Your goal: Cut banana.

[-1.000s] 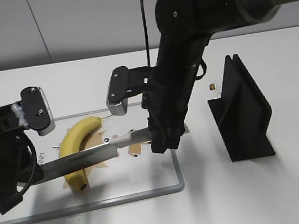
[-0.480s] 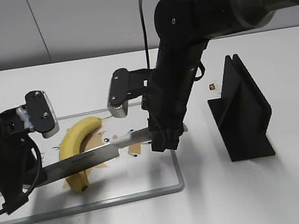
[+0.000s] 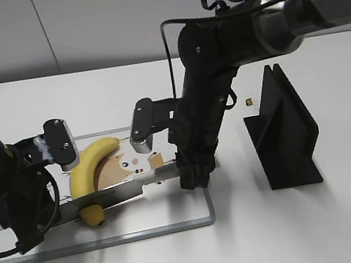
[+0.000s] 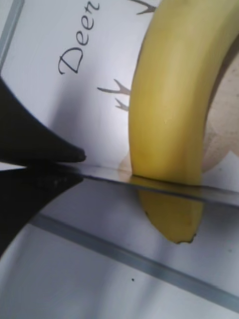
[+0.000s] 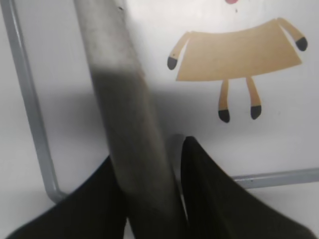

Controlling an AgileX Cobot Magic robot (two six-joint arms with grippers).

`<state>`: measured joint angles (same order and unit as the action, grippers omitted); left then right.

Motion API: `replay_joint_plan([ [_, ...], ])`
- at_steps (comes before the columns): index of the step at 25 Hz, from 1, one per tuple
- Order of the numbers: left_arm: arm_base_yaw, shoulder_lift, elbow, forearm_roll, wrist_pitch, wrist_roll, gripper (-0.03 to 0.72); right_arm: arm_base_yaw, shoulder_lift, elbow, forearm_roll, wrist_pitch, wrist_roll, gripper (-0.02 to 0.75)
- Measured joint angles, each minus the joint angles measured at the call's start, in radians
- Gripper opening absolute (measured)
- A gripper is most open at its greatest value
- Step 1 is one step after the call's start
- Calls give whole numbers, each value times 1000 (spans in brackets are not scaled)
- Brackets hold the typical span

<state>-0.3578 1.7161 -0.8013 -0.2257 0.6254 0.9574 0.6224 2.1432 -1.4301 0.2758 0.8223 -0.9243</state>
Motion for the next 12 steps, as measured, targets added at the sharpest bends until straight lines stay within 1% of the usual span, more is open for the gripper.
replay_joint_plan([
  [12, -1, 24, -18, 8, 16, 0, -2, -4, 42, -16, -8, 12, 0, 237],
])
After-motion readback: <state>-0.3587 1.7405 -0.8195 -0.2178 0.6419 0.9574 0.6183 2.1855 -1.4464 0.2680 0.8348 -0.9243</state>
